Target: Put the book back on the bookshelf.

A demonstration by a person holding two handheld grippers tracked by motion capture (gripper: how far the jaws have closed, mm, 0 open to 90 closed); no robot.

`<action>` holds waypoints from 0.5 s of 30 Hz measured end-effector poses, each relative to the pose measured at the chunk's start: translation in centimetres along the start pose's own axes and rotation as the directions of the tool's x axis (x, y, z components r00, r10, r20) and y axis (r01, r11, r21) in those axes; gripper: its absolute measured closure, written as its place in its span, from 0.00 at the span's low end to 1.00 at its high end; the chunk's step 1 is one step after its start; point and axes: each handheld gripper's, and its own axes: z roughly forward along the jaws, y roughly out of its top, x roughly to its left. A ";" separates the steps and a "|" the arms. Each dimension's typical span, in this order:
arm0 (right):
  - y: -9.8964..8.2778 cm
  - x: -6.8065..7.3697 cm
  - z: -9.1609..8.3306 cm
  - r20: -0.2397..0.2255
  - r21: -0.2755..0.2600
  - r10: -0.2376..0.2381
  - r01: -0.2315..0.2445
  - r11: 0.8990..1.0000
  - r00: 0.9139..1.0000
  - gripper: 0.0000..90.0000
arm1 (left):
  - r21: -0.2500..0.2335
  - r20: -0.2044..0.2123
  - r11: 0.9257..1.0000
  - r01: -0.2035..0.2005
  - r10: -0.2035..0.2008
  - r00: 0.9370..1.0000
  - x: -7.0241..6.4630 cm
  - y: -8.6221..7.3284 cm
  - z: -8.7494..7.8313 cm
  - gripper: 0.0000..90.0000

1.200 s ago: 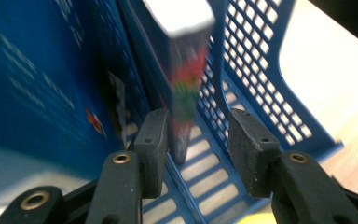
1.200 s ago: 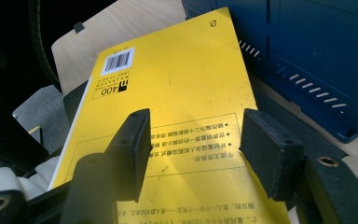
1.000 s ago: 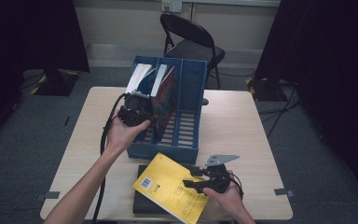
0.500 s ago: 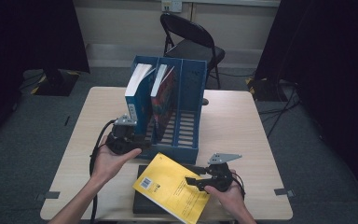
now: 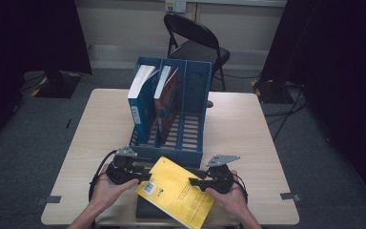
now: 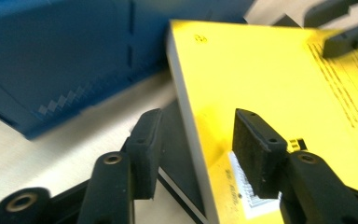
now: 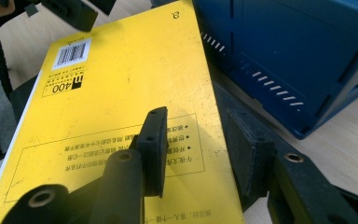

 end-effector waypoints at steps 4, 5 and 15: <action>0.7 0.3 1.0 -0.043 0.013 -0.031 0.032 0.999 0.999 0.70 | 0.008 0.000 1.000 -0.013 0.013 1.000 0.0 -0.3 0.3 0.56; 0.9 0.6 1.3 -0.055 0.018 -0.047 0.048 0.999 0.997 0.70 | 0.009 0.015 1.000 -0.003 0.003 1.000 0.2 -0.3 0.3 0.55; 0.4 1.2 0.5 -0.055 0.022 -0.023 0.024 0.999 0.998 0.66 | -0.018 -0.004 0.999 -0.030 0.030 1.000 0.0 -0.6 0.5 0.57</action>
